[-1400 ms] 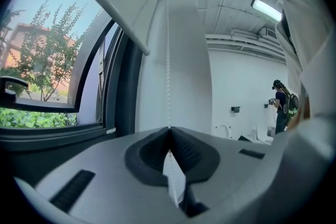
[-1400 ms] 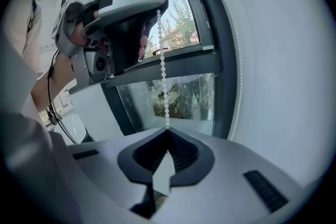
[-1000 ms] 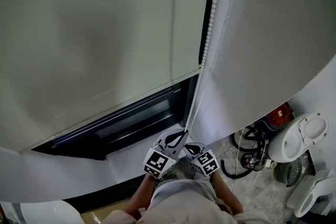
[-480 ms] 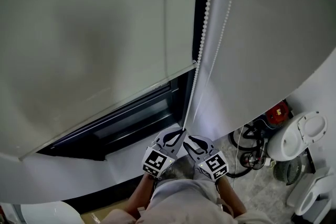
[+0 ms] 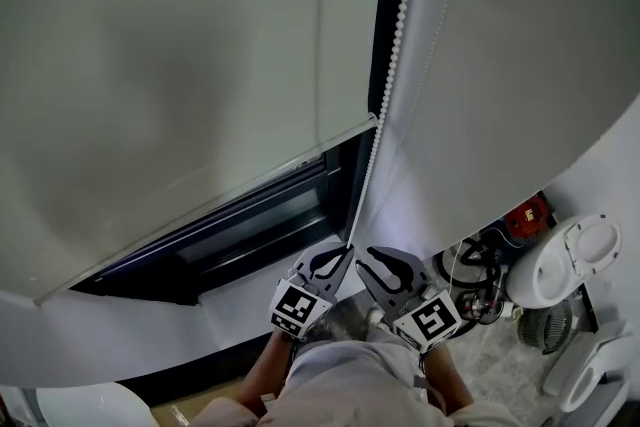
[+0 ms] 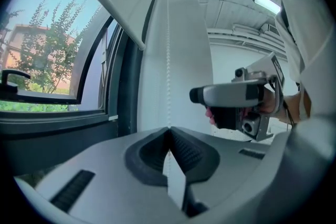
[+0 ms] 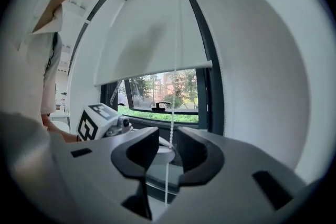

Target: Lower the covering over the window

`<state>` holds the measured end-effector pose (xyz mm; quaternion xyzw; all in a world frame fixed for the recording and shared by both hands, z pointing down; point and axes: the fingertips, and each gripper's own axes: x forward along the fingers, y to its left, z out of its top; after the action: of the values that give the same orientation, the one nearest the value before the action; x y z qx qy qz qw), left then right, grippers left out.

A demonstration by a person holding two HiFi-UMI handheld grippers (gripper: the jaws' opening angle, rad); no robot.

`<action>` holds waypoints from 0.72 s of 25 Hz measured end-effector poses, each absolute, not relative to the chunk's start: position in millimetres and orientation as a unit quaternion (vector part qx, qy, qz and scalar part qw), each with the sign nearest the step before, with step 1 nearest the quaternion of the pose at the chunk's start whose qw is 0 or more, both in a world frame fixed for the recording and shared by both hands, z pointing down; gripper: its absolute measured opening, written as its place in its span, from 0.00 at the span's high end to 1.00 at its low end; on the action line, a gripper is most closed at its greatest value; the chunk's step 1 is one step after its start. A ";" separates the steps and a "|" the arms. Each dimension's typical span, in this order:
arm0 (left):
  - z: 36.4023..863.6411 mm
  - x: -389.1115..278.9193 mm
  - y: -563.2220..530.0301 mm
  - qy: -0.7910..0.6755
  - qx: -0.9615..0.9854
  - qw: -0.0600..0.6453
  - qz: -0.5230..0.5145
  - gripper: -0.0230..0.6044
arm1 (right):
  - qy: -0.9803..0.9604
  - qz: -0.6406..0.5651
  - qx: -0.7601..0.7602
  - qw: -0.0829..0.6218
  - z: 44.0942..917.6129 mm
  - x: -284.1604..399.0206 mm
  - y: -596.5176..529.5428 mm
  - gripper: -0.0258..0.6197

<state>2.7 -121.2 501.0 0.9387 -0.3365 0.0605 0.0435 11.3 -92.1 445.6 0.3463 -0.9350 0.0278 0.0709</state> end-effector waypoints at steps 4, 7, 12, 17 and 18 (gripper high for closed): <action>501.2 6.0 -119.2 -0.333 0.940 0.043 0.060 0.94 | -0.937 0.001 0.347 0.044 413.5 3.8 -96.8 0.80; 500.4 7.9 -118.1 -0.331 0.941 0.041 0.060 0.94 | -0.937 -0.019 0.346 0.034 394.1 -2.9 -103.4 0.80; 500.1 9.9 -116.7 -0.331 0.941 0.039 0.059 0.94 | -0.938 -0.046 0.344 0.018 368.5 -11.3 -114.9 0.78; 499.1 8.6 -114.7 -0.333 0.940 0.039 0.058 0.94 | -0.934 -0.058 0.353 0.013 358.5 -13.3 -123.3 0.95; 499.2 8.1 -114.3 -0.333 0.940 0.039 0.057 0.94 | -0.934 -0.058 0.353 0.013 358.9 -13.7 -123.6 0.95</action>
<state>8.1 -114.3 499.2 0.9403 -0.3333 0.0571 0.0389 -13.7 -123.6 358.9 0.3530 -0.9337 -0.0579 0.0133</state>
